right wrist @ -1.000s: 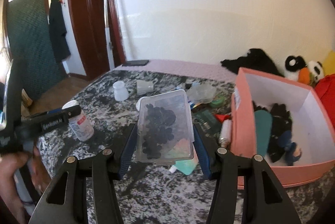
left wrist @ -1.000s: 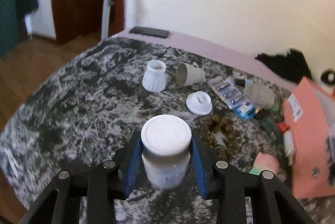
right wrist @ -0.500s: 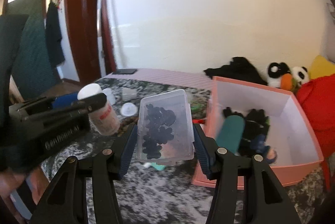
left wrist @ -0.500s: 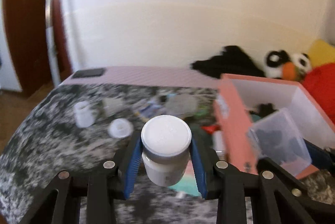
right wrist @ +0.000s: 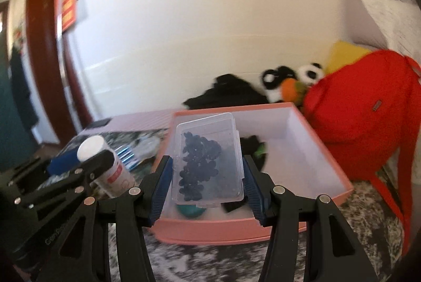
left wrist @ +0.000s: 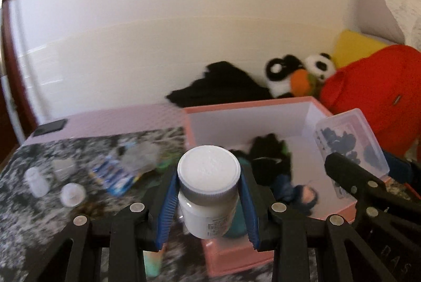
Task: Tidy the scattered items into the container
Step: 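Lower the bead box and pill bottle into the pink box and release both, then grasp the pastel pouch with the right gripper while the left grasps the wooden bracelet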
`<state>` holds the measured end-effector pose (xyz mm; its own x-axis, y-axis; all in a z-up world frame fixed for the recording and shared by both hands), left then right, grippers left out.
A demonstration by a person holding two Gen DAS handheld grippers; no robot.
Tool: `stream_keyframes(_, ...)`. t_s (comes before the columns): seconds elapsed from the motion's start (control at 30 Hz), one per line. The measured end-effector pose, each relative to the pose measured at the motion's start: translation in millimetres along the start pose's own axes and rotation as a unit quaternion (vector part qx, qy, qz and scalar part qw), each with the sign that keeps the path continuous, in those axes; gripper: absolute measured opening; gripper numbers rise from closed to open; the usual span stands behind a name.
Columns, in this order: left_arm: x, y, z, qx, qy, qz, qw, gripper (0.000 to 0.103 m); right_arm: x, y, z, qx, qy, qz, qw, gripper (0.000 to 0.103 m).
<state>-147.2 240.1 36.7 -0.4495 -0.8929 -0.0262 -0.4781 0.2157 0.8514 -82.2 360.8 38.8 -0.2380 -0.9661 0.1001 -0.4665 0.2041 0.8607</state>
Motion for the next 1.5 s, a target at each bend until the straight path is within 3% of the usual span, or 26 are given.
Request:
stream_keyframes(0.13,-20.0,12.7,26.4,0.003,-0.014,0.018,0.9997,0.039,-42.2,10.0,18.5,0.002,-0.03,0.039,0.999,0.056)
stream_keyframes(0.27,-17.4,10.6,46.9,0.015,-0.041,-0.004,0.999,0.041,-66.4,12.1,44.6,0.016,-0.04,0.066,0.997,0.056)
stream_keyframes(0.3,-15.9,9.8,51.6,0.018,-0.05,-0.012,0.9985,0.062,-68.8,12.0,50.4,0.018,-0.039,0.069,0.997,0.056)
stream_keyframes(0.33,-14.6,9.3,55.5,0.021,-0.058,-0.014,0.998,0.076,-71.0,11.6,56.0,0.022,-0.039,0.072,0.996,0.057)
stream_keyframes(0.37,-13.9,9.5,57.7,0.022,-0.061,-0.012,0.9978,0.097,-72.0,9.6,61.2,0.027,-0.039,0.073,0.996,0.057)
stream_keyframes(0.4,-12.3,10.7,57.6,0.018,-0.059,-0.009,0.9981,0.101,-73.2,7.5,66.1,0.032,-0.041,0.074,0.996,0.06)
stream_keyframes(0.43,-9.5,12.6,56.4,0.011,-0.053,-0.007,0.9985,0.101,-75.1,5.4,70.2,0.037,-0.048,0.075,0.995,0.075)
stream_keyframes(0.5,-3.3,15.8,53.7,0.0,-0.044,-0.006,0.999,0.101,-78.1,2.7,74.3,0.038,-0.06,0.077,0.994,0.09)
stream_keyframes(0.8,38.0,7.8,34.9,0.002,-0.007,-0.031,0.9995,0.101,-49.1,4.9,70.8,0.028,-0.039,0.073,0.996,0.091)
stream_keyframes(0.97,72.4,-8.0,14.8,0.012,0.03,-0.021,0.9993,0.101,1.6,5.4,67.6,0.024,-0.006,0.053,0.998,0.092)
stream_keyframes(1.1,124.0,-23.4,-5.2,0.019,0.074,-0.028,0.9967,0.101,52.7,0.2,65.6,0.023,0.022,0.023,0.999,0.092)
stream_keyframes(1.33,252.6,-88.2,-27.7,0.066,0.158,-0.095,0.9806,0.101,164.2,-30.2,69.1,0.041,0.08,-0.043,0.995,0.092)
stream_keyframes(1.5,300.8,-136.7,-12.2,0.11,0.173,-0.127,0.9705,0.101,229.3,-78.5,96.2,0.098,0.082,-0.105,0.986,0.092)
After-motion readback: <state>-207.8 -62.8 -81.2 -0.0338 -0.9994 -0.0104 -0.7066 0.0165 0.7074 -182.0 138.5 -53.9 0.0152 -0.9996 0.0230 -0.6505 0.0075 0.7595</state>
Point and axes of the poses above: each gripper's, at about its wrist camera, not at the fingertips, and z roughly the way its jaws point, x to its left, y to its top, the point moved 10 cm from there along z, roughly the way its jaws point, and after that the axes turned 4 degrees about -y, right-handed, at the moved point
